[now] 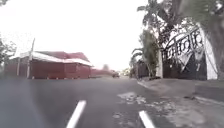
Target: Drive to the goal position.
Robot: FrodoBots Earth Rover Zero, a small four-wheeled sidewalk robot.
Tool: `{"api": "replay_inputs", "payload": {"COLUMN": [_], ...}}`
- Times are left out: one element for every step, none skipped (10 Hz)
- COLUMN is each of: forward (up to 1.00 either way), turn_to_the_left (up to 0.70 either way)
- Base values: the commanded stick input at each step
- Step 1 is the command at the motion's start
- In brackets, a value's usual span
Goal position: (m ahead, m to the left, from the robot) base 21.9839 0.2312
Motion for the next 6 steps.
{"api": "replay_inputs", "payload": {"forward": [1.0,1.0,1.0,1.0,1.0,1.0], "turn_to_the_left": [0.0,0.0,0.0,0.0,0.0,0.0]}}
